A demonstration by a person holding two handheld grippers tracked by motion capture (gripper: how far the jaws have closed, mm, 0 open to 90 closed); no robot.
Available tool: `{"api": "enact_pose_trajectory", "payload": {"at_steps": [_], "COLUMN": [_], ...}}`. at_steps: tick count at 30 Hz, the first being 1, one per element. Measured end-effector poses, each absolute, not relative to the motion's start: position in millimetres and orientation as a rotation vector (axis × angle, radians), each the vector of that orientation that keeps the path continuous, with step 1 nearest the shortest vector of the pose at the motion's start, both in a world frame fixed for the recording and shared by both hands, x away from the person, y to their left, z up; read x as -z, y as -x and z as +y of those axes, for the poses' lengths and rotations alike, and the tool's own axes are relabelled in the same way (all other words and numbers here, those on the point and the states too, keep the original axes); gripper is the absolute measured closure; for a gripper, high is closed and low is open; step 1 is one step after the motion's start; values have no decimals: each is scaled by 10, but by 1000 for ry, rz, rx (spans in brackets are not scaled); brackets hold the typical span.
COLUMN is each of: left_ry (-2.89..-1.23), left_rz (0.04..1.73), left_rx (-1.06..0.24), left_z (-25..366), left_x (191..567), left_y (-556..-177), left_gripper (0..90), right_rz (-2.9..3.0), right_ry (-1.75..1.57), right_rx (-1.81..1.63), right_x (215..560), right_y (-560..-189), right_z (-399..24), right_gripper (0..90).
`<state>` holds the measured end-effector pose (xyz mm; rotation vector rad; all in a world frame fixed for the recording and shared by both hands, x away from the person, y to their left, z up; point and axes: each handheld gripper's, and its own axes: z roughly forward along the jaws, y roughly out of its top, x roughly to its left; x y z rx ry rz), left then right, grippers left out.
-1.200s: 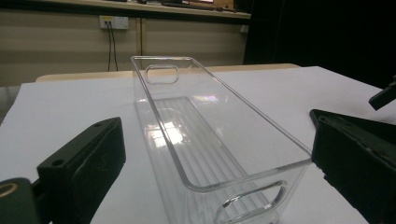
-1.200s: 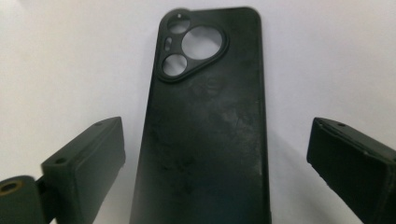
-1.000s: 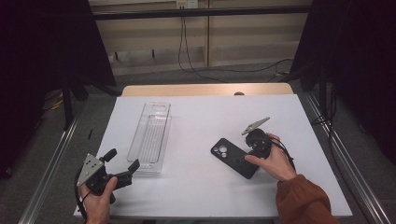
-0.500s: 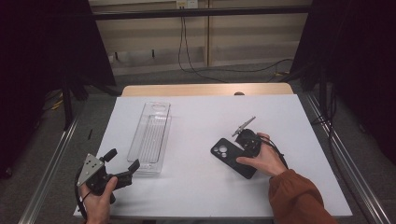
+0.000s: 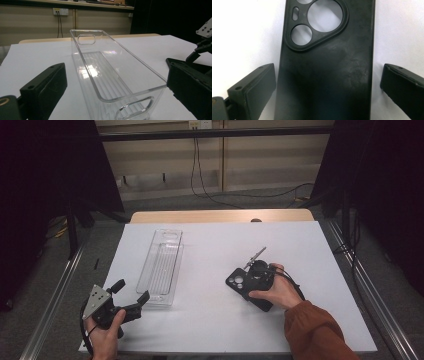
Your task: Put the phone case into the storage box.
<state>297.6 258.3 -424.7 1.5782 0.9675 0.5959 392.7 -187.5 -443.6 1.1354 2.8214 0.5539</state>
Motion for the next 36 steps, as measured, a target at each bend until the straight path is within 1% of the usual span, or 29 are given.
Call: {"api": "enact_pose_trajectory", "payload": {"at_steps": [10,12,13,14,15,16,36], "left_ry": [-1577,-1582,-1584,-1584,-1583,-1582,-1580], "left_rz": [966,961,964,964,963,960,967], "left_rx": [-595,-596,-593,-593,-593,-591,-595], "left_z": [2568,2566,2564,2564,2563,2563,2574], "left_x": [4245,4244,4250,4250,4249,4247,4248], "left_y": [-2980,-2980,-2985,-2985,-2984,-2982,-2984], "left_gripper": [30,30,30,30,30,30,30], "right_rz": [2823,2822,2814,2814,2811,2812,2793], "right_ry": [-1108,-1100,-1119,-1119,-1127,-1119,-1136], "right_rx": [-472,-482,-480,-480,-473,-476,-512], "right_x": [4440,4433,4418,4418,4401,4393,4337], "right_y": [-3928,-3929,-3923,-3923,-3928,-3935,-3924], "right_z": [-1807,-1823,-1822,-1822,-1827,-1835,-1884], "right_gripper": [0,29,63,63,108,119,143]}}
